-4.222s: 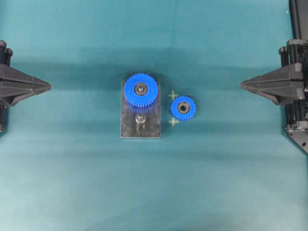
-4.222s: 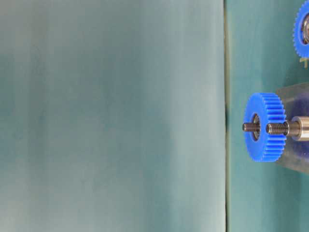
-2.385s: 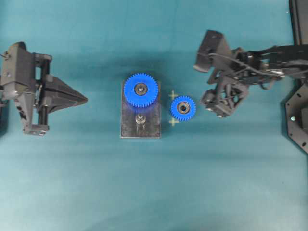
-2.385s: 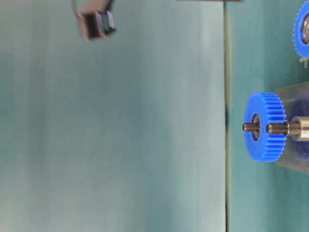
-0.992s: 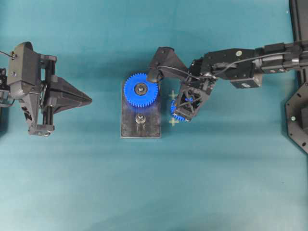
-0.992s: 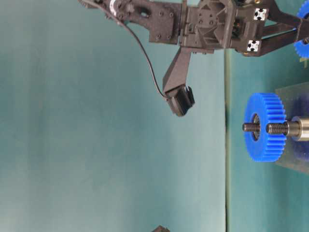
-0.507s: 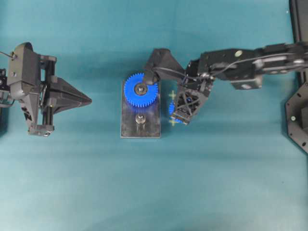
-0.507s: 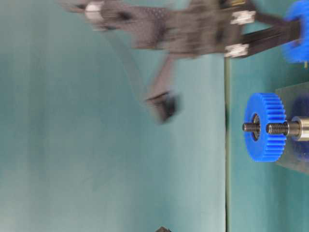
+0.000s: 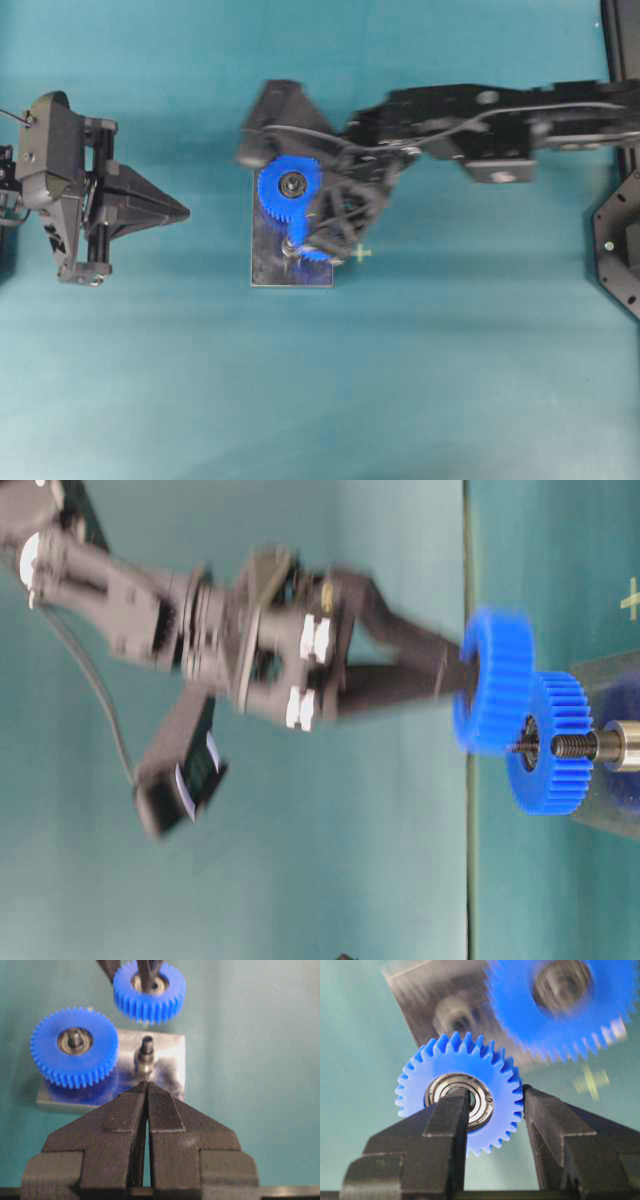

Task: Fit the small gear onto the shaft.
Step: 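Lift the small gear and carry it over the empty shaft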

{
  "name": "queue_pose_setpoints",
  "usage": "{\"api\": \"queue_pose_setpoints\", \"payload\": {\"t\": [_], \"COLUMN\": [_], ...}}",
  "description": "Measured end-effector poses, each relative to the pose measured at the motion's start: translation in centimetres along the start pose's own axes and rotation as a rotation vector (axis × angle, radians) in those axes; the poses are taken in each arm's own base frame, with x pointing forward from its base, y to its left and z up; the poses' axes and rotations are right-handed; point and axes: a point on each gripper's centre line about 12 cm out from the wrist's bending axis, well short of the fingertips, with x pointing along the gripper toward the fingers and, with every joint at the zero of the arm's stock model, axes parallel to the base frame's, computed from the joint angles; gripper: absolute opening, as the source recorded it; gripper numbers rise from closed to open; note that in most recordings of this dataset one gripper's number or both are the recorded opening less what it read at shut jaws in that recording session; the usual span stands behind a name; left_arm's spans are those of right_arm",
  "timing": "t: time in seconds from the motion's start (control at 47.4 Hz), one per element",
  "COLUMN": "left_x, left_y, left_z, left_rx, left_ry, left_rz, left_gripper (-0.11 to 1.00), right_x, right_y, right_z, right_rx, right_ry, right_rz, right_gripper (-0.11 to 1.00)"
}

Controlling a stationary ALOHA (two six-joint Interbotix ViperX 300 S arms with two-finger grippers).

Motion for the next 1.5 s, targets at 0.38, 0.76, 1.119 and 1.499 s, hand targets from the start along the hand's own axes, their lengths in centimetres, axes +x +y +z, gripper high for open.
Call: {"api": "queue_pose_setpoints", "payload": {"t": [0.38, 0.76, 1.119, 1.499], "left_x": [0.0, -0.1, 0.0, 0.0], "left_y": [-0.4, -0.5, -0.5, -0.5], "left_z": [-0.5, -0.5, -0.6, -0.6], "left_rx": [0.007, 0.008, 0.009, 0.007], "left_ry": [0.012, 0.009, 0.011, 0.011], "left_rz": [-0.014, -0.017, -0.019, -0.017], "left_gripper": [0.0, 0.0, 0.0, 0.0], "right_x": [2.7, 3.2, 3.2, 3.2], "right_y": [0.6, 0.4, 0.5, 0.5], "right_z": [1.9, 1.7, 1.7, 1.6], "right_rx": [-0.011, -0.016, -0.018, -0.013], "right_ry": [0.066, 0.111, 0.114, 0.122], "right_rz": [-0.016, -0.034, -0.035, -0.032], "right_gripper": [0.36, 0.36, 0.36, 0.53]}}
